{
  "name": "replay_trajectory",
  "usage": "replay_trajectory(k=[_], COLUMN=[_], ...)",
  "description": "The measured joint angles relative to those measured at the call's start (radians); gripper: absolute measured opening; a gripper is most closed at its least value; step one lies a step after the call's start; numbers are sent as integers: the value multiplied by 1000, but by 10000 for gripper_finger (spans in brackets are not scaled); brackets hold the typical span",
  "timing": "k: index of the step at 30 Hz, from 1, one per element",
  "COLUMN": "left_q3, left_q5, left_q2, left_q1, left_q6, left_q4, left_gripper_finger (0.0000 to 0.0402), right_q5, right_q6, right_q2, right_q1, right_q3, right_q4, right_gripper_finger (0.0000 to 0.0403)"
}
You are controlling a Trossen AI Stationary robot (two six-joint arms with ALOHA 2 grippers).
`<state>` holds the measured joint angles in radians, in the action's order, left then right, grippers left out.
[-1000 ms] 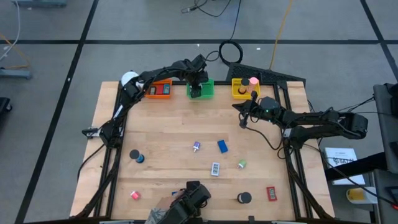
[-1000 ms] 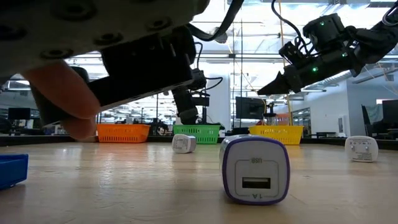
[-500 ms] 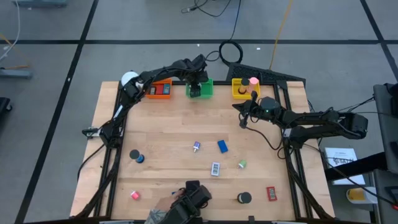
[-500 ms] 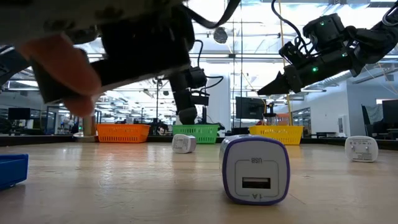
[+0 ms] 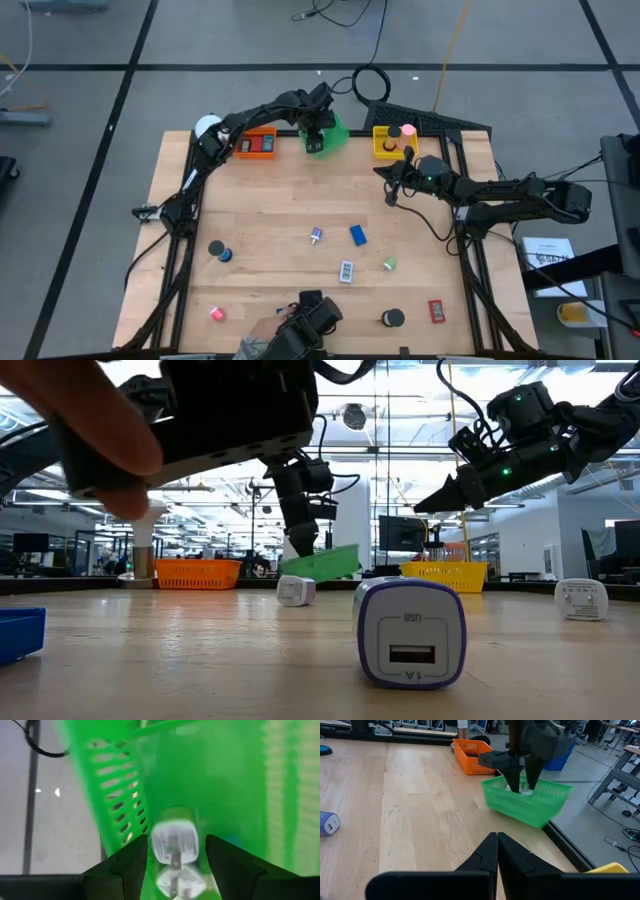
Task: Pick & Place Office items
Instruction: Put the green charger adapter into the green basket
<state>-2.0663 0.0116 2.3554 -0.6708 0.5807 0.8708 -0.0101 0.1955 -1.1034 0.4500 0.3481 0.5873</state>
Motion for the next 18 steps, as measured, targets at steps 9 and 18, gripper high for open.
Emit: replay_trajectory(k=[9,18], left_q3=[0,0], left_q5=[5,-29], left_q2=[0,-15], left_q1=[4,25], left_q6=[5,6], left_q4=[54,67], left_gripper_finger=[205,205], right_q5=[-26,-26], right_q6=[-3,-3], right_q2=[0,0], right_q1=[0,0], right_q3=[0,0], right_q4=[13,13], right_gripper_finger=[1,0])
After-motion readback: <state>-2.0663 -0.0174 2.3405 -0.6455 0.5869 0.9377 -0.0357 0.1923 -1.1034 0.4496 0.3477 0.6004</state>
